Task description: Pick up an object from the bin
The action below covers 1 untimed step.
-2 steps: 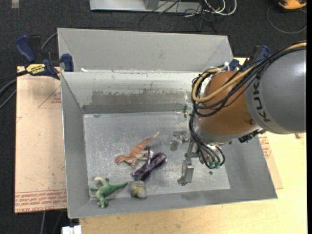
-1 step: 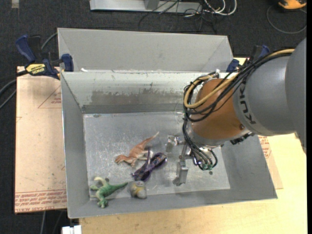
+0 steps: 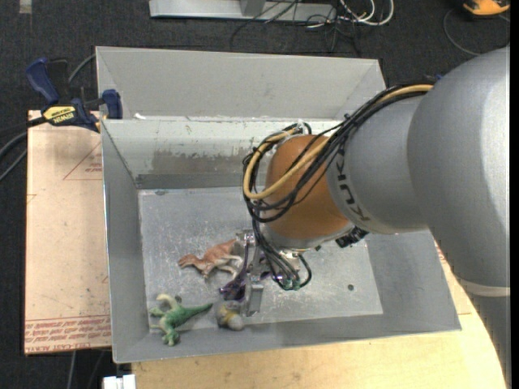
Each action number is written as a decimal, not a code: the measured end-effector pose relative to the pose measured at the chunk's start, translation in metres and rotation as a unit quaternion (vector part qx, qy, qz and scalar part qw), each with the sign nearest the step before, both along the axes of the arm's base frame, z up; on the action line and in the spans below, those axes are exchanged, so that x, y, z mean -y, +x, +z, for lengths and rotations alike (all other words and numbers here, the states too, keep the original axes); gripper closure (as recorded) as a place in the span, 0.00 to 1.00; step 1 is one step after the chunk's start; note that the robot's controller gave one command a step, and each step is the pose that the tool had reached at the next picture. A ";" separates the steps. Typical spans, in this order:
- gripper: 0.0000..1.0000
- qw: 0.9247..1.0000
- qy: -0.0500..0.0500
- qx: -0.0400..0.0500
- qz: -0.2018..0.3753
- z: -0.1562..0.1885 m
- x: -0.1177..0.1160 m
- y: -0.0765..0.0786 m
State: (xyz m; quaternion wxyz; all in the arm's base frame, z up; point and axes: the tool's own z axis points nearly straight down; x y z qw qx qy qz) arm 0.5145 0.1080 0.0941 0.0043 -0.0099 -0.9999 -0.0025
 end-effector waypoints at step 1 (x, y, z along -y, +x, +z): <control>1.00 0.990 -0.001 0.006 0.141 -0.024 0.013 0.027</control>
Offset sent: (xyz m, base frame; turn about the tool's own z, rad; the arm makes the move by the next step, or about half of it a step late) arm 0.0000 0.0000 0.0000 0.0000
